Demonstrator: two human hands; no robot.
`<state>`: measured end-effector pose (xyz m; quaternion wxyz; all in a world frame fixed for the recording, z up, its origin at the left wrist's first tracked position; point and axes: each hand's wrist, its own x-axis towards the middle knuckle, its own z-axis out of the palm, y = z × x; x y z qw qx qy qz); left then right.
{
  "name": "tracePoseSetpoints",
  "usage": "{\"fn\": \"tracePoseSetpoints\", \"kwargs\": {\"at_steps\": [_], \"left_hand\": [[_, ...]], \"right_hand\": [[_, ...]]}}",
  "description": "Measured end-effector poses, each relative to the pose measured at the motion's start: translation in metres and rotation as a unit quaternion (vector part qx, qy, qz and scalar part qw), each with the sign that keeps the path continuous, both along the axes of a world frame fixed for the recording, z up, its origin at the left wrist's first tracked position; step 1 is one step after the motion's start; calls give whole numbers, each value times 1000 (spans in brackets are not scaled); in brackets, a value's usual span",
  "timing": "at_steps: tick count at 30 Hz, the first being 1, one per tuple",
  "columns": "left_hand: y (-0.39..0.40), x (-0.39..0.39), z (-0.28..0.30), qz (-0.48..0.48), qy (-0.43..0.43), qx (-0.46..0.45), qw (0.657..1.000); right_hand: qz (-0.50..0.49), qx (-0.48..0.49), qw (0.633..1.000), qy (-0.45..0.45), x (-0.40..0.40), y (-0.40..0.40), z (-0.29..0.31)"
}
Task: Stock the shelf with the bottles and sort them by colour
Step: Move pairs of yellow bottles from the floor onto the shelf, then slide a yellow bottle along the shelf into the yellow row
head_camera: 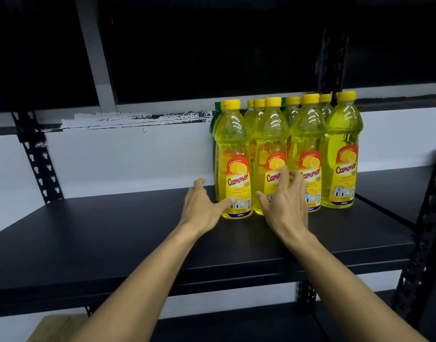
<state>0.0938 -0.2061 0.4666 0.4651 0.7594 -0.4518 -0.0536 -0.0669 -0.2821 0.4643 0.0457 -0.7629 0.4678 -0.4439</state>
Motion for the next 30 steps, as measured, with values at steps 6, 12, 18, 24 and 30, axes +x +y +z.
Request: {"fn": "tracePoseSetpoints", "kwargs": {"at_steps": [6,12,18,24,30], "left_hand": [[72,65,-5,27,-108,123,986],[131,123,-13,63,-133,244,958],[136,131,-14,72,-180,322,927],[133,129,-16,79,-185,319,926],[134,129,-18,78,-183,314,928]], "right_hand": [[57,-83,994,39,36,22,13],[9,9,1000,-20,70,29,17],[-27,23,999,-20,78,28,18],[3,36,999,-23,76,41,23],[108,78,990,-36,97,74,16]]}}
